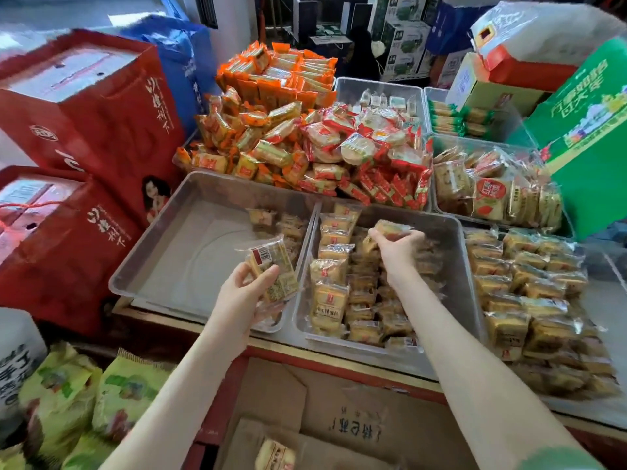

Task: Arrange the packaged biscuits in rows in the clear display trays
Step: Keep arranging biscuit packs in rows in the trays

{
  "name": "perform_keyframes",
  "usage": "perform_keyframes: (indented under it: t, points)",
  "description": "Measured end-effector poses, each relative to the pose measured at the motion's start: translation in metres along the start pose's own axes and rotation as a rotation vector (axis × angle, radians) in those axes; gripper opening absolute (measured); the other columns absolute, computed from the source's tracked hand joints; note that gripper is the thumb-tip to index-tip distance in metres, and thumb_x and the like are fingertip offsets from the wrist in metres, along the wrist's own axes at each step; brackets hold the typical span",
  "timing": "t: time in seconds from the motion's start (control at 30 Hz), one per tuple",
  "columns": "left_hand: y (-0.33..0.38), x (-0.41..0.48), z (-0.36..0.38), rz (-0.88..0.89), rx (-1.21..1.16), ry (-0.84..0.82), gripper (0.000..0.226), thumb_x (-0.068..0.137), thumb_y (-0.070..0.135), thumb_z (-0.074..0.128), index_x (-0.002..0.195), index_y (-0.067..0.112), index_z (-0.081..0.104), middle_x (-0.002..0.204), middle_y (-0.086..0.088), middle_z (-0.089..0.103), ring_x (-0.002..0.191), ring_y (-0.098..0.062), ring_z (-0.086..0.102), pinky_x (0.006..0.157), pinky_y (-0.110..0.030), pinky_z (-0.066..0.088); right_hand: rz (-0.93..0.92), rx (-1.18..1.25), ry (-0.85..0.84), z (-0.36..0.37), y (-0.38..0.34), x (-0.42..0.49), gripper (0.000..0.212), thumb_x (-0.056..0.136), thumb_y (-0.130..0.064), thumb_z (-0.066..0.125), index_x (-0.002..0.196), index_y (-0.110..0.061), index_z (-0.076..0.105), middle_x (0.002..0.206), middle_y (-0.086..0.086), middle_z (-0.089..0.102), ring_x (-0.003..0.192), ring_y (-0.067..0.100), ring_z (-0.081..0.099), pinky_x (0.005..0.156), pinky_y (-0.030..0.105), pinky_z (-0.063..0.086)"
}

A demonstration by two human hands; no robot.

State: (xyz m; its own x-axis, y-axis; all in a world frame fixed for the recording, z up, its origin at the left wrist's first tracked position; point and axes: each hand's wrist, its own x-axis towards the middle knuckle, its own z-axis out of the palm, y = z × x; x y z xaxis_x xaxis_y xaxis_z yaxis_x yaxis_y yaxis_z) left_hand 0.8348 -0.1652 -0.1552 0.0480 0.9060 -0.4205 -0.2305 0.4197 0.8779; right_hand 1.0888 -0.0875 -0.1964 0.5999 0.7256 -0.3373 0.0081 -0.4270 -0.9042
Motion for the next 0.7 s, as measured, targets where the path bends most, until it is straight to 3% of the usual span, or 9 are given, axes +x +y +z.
perform_keyframes:
  t: [0.2, 0.3, 0.4, 0.47, 0.5, 0.6, 0.7]
  points:
    - [-0.028, 0.009, -0.008, 0.015, 0.02, 0.075, 0.03, 0.089, 0.023, 0.067, 0.119, 0.023, 0.063, 0.11, -0.002, 0.073, 0.1, -0.022, 0.071, 0.087, -0.044, 0.056, -0.136, -0.14, 0.059, 0.033, 0.014, 0.049, 0.052, 0.084, -0.017, 0.074, 0.106, -0.015, 0.027, 0.12, 0.009, 0.04, 0.104, 0.02, 0.046, 0.087, 0.03, 0.041]
    - [-0.028, 0.005, -0.004, 0.045, 0.073, 0.017, 0.031, 0.087, 0.025, 0.068, 0.118, 0.025, 0.063, 0.108, -0.001, 0.074, 0.101, -0.022, 0.07, 0.087, -0.041, 0.055, -0.149, -0.25, -0.041, 0.028, 0.016, 0.05, 0.056, 0.084, -0.013, 0.073, 0.122, -0.01, 0.032, 0.132, 0.013, 0.038, 0.118, 0.026, 0.047, 0.087, 0.025, 0.038]
    - [-0.018, -0.004, 0.006, 0.055, 0.169, -0.087, 0.026, 0.086, 0.021, 0.069, 0.111, 0.024, 0.064, 0.099, 0.005, 0.075, 0.091, -0.013, 0.071, 0.075, -0.025, 0.055, -0.297, -0.374, -0.102, 0.012, 0.0, 0.015, 0.073, 0.084, -0.02, 0.073, 0.139, -0.011, 0.025, 0.14, 0.011, 0.029, 0.126, 0.023, 0.037, 0.1, 0.027, 0.035]
    - [-0.008, -0.011, 0.012, 0.045, 0.319, -0.213, 0.02, 0.089, 0.017, 0.068, 0.107, 0.023, 0.065, 0.092, 0.008, 0.074, 0.081, -0.006, 0.068, 0.066, -0.015, 0.049, -0.405, -0.327, -0.236, -0.004, -0.023, -0.027, 0.065, 0.088, -0.027, 0.07, 0.139, -0.019, 0.031, 0.133, 0.002, 0.039, 0.119, 0.017, 0.044, 0.098, 0.03, 0.041]
    - [-0.002, -0.015, 0.013, 0.034, 0.408, -0.292, 0.02, 0.089, 0.019, 0.069, 0.108, 0.023, 0.065, 0.093, 0.006, 0.072, 0.079, -0.008, 0.065, 0.066, -0.014, 0.048, -0.41, -0.31, -0.393, -0.013, -0.036, -0.052, 0.053, 0.091, -0.031, 0.067, 0.136, -0.023, 0.039, 0.129, -0.004, 0.047, 0.115, 0.01, 0.049, 0.093, 0.026, 0.043]
    - [0.016, -0.026, 0.015, 0.022, 0.573, -0.442, 0.026, 0.088, 0.023, 0.073, 0.113, 0.023, 0.066, 0.106, -0.006, 0.071, 0.098, -0.025, 0.065, 0.082, -0.025, 0.05, -0.37, -0.411, -0.827, -0.04, -0.06, -0.119, 0.018, 0.095, -0.032, 0.06, 0.113, -0.032, 0.064, 0.112, -0.018, 0.065, 0.101, -0.005, 0.06, 0.088, 0.018, 0.046]
    - [0.039, -0.041, 0.015, 0.05, 0.65, -0.491, 0.028, 0.082, 0.03, 0.077, 0.108, 0.023, 0.069, 0.102, -0.011, 0.07, 0.088, -0.023, 0.063, 0.082, -0.034, 0.05, -0.383, -0.406, -0.794, -0.055, -0.067, -0.158, 0.014, 0.096, -0.026, 0.06, 0.094, -0.034, 0.07, 0.092, -0.02, 0.069, 0.085, -0.008, 0.061, 0.078, 0.017, 0.044]
